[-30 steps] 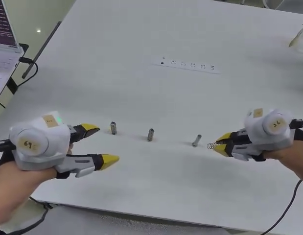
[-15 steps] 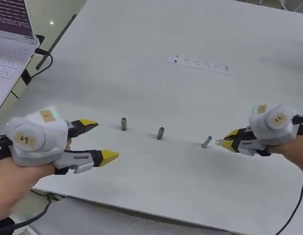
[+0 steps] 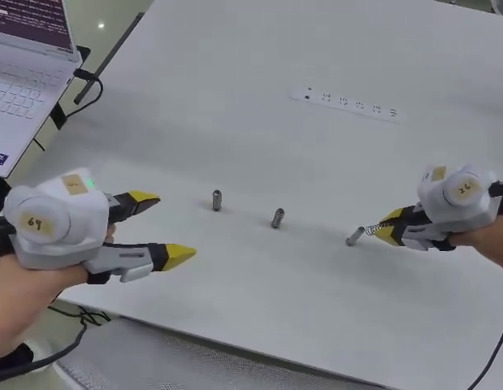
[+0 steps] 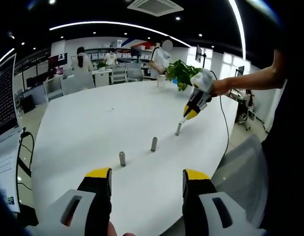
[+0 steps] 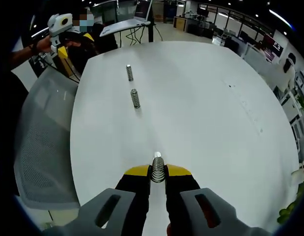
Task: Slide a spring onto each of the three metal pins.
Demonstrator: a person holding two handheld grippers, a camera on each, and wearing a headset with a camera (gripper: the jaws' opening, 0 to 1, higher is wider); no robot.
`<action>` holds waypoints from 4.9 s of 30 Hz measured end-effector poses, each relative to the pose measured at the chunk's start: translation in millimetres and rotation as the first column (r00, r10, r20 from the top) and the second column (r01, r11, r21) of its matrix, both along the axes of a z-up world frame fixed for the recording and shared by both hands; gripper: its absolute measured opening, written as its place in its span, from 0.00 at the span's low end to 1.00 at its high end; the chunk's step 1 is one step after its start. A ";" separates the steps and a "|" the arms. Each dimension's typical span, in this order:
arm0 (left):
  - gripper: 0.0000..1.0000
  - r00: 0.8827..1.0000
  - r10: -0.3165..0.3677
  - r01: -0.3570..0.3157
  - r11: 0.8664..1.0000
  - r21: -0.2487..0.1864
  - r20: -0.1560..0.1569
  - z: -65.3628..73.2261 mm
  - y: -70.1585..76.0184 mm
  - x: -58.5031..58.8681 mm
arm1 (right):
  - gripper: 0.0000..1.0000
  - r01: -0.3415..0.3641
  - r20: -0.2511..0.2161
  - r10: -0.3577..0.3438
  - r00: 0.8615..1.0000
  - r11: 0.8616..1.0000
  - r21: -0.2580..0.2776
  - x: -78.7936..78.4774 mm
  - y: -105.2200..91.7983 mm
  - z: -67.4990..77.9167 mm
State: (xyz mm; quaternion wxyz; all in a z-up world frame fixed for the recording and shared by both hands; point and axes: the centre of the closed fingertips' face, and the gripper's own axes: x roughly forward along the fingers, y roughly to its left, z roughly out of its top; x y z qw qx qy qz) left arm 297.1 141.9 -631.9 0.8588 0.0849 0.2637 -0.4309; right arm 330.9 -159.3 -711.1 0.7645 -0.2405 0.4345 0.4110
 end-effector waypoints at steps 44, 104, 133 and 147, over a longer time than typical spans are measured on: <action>0.53 1.000 0.007 -0.007 1.000 -0.004 -0.024 -3.7 0.7 -0.6 | 0.09 -0.115 -0.035 0.113 0.993 0.991 -0.075 9.2 15.7 -11.5; 0.57 0.998 0.054 -0.055 0.998 -0.025 -0.018 7.8 9.5 6.1 | 0.21 -0.216 -0.091 0.203 0.975 0.961 -0.172 11.0 15.9 -56.2; 0.65 0.998 0.053 -0.053 0.998 -0.020 -0.031 2.4 6.1 2.4 | 0.35 0.075 0.059 -0.072 0.996 0.996 -0.047 -26.5 -8.5 -25.4; 0.65 0.998 0.049 -0.049 0.999 -0.021 -0.032 1.7 2.9 2.4 | 0.41 0.234 0.134 -0.258 0.957 0.957 0.170 -43.3 9.1 11.1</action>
